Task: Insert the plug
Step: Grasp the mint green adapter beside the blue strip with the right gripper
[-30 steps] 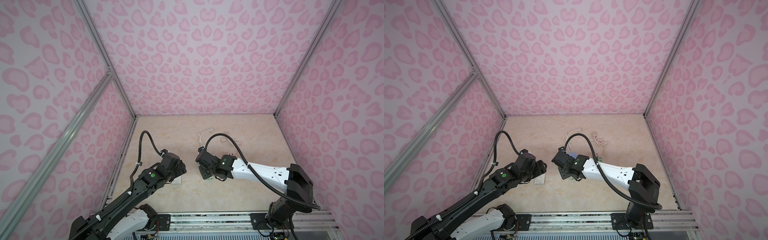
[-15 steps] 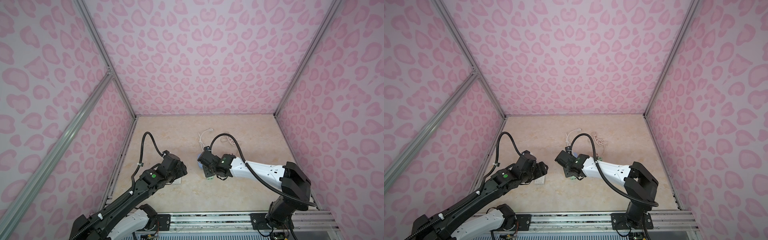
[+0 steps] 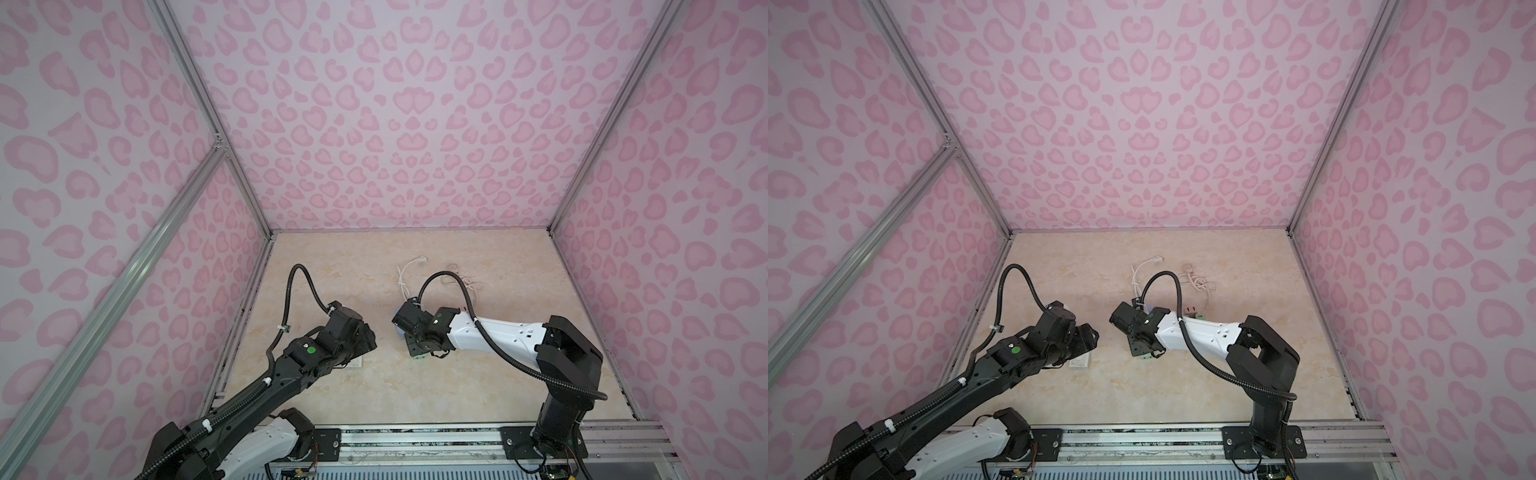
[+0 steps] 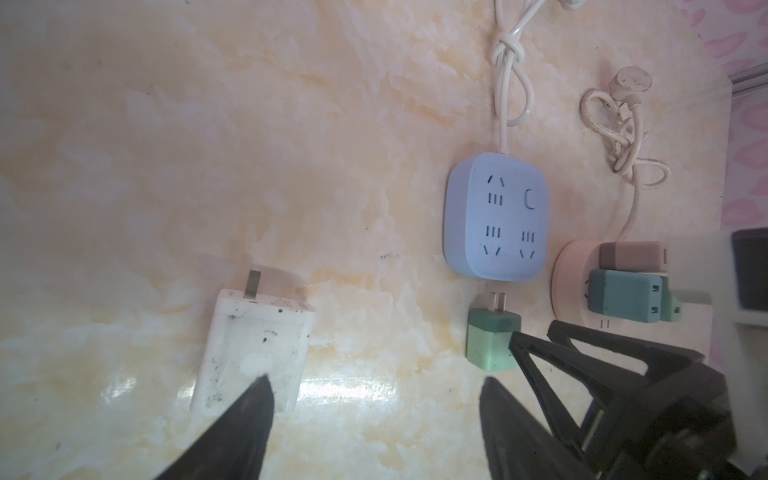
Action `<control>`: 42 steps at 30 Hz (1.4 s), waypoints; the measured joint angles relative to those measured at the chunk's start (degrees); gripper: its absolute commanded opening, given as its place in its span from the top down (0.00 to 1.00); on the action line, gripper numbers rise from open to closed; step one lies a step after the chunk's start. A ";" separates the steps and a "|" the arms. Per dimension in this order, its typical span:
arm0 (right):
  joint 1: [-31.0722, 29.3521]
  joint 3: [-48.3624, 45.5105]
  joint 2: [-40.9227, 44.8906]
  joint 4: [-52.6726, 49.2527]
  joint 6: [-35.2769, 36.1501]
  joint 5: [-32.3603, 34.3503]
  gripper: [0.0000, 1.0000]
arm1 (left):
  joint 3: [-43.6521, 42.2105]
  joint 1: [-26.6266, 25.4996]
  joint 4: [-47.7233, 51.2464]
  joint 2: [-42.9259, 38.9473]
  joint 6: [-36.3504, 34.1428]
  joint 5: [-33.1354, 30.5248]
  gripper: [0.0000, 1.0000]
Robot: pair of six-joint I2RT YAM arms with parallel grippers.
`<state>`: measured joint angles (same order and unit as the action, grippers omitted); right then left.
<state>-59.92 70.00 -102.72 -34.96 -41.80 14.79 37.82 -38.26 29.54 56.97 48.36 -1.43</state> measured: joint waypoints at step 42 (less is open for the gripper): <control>1.07 -3.63 -3.17 5.40 2.51 -6.23 0.66 | -0.61 0.00 -1.16 1.16 0.48 1.79 0.24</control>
<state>-58.85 66.37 -105.89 -29.56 -39.29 8.56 37.21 -38.26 28.38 58.13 48.84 0.36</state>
